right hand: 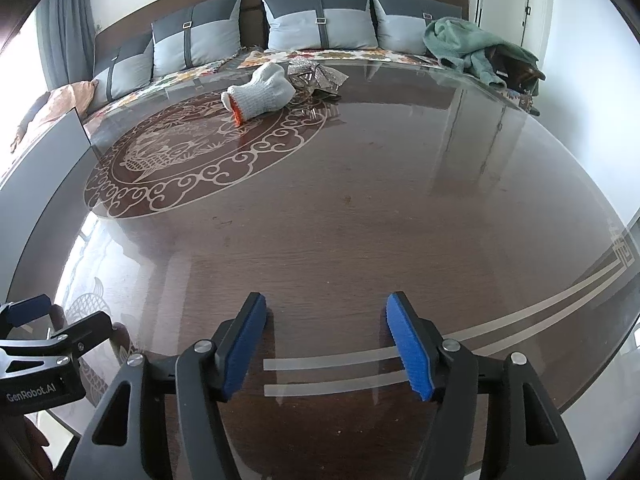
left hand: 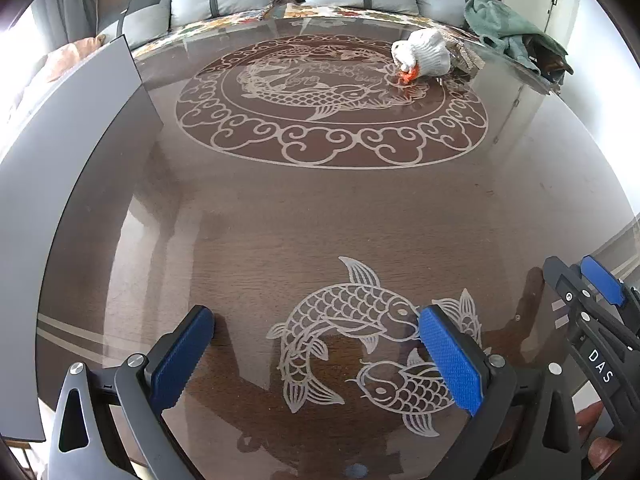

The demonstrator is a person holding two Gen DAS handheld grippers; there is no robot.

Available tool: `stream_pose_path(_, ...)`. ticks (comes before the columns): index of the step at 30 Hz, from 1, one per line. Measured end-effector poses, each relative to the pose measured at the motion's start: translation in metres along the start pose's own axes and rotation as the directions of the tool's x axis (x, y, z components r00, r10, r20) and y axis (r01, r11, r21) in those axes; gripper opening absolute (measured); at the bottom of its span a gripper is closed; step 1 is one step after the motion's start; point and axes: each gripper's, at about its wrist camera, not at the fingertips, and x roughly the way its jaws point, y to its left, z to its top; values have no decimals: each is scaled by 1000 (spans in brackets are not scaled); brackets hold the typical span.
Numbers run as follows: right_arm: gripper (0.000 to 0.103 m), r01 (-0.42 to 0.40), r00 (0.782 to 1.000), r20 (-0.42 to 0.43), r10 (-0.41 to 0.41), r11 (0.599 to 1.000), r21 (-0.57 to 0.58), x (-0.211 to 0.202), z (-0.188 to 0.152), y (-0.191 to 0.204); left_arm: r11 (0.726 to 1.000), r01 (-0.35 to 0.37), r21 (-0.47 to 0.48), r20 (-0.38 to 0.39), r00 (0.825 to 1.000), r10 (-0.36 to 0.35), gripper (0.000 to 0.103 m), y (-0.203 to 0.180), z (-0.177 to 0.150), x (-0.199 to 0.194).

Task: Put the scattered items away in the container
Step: 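Grasp the white knit glove with the left gripper and lift it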

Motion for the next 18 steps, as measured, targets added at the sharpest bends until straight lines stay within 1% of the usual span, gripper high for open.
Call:
stream_pose_path(2,64,-11,1000,4,11,1000,6,0,0,-2,1000,12,8,-23,1000,-12,103,1,6,2)
stream_pose_path(4,64,-21,1000,14,20,1000,13,-1,-1,-3,998,58,34,-22,998,-58,103,-2,16,5)
stream_pose_path(7,65,-8,1000,18,8,1000,-4,0,-1,-1,987,131,88,-23,991,-129,103,-11,37,8)
stream_pose_path(11,66,-13,1000,28,13,1000,-16,1,-1,0,963,179,200,-19,984,-179,103,-32,98,15)
stream_pose_path(13,67,-16,999,32,17,1000,-19,1,-1,-1,950,154,270,-2,987,-159,103,-47,139,24)
stream_pose_path(16,68,-20,999,36,21,1000,-24,2,-1,-1,929,115,350,27,991,-133,103,-66,186,34)
stream_pose_path(18,68,-22,999,38,23,999,-26,2,0,-1,919,146,367,-2,988,-156,103,-77,214,47)
